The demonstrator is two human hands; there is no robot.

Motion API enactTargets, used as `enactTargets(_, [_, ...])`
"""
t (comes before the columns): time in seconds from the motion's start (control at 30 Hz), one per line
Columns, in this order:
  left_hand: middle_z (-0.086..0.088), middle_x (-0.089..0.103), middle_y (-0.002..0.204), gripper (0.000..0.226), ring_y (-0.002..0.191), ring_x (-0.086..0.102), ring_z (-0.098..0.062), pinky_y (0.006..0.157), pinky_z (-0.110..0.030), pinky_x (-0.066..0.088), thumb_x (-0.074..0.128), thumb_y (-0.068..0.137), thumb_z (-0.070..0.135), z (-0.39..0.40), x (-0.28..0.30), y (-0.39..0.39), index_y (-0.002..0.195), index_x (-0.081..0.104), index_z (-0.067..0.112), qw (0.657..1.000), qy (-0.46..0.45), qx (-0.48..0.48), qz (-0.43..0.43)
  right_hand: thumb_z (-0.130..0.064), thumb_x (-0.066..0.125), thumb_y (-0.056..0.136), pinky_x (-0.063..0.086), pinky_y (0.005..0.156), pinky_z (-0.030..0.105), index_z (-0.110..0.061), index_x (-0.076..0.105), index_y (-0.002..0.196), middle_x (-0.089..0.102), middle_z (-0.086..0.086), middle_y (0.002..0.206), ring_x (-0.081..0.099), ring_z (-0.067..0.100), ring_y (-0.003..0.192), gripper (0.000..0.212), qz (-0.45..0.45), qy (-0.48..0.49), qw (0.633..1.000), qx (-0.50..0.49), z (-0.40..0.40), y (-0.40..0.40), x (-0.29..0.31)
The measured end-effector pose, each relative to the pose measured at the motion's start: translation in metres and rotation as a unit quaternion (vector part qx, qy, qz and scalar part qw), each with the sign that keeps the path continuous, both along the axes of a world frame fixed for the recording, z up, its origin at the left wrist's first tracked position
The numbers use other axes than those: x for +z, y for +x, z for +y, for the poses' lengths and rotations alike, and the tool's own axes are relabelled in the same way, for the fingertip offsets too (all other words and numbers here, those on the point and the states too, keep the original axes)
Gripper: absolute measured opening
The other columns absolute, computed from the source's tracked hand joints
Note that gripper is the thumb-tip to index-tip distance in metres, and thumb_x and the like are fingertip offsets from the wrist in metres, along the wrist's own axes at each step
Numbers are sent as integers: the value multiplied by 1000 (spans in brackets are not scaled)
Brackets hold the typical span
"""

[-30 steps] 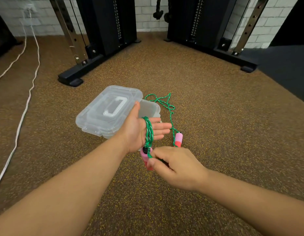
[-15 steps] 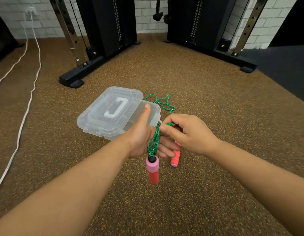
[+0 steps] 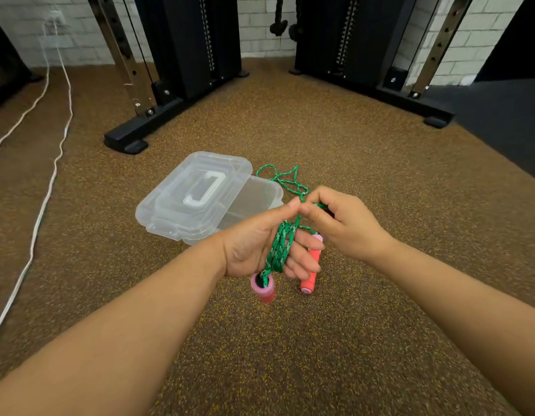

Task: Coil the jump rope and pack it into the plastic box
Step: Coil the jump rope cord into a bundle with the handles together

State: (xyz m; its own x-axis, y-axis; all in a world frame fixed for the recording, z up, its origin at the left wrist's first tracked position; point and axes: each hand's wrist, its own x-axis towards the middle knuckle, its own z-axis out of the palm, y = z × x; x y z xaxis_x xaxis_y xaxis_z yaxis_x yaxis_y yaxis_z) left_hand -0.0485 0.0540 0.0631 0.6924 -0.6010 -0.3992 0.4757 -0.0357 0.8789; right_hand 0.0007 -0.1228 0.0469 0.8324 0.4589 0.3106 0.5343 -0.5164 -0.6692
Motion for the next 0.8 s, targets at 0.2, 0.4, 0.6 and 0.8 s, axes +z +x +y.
enactTargets(0.2, [-3,71,61,32,49,66,-11,56,-20,51,38,96,22,-1,1,-4,88,67,10,1000,1,9,20,-44,42,92,44,72,34,-26,55,78,59,-4,74,51,8,72,26,63,41,997,22,-1,0,-11])
enactTargets(0.4, [-1,67,52,49,39,60,-12,44,-20,50,38,97,26,6,2,3,70,77,13,985,-88,140,45,-31,39,99,36,63,28,-34,49,69,43,-11,65,40,4,62,32,108,83,991,-10,2,-14,-35])
enactTargets(0.6, [4,75,73,38,48,62,-5,49,-15,49,32,100,31,11,2,11,107,65,15,952,-145,266,34,-38,36,99,45,63,33,-29,56,89,52,-6,60,53,11,59,24,128,-36,991,-3,9,-40,-59])
enactTargets(0.8, [-11,72,103,48,86,72,-21,82,-30,53,26,100,37,10,2,17,138,38,9,932,-180,312,42,-44,30,98,46,73,32,-24,58,101,48,-14,70,48,5,71,35,108,-172,975,89,17,-67,-48])
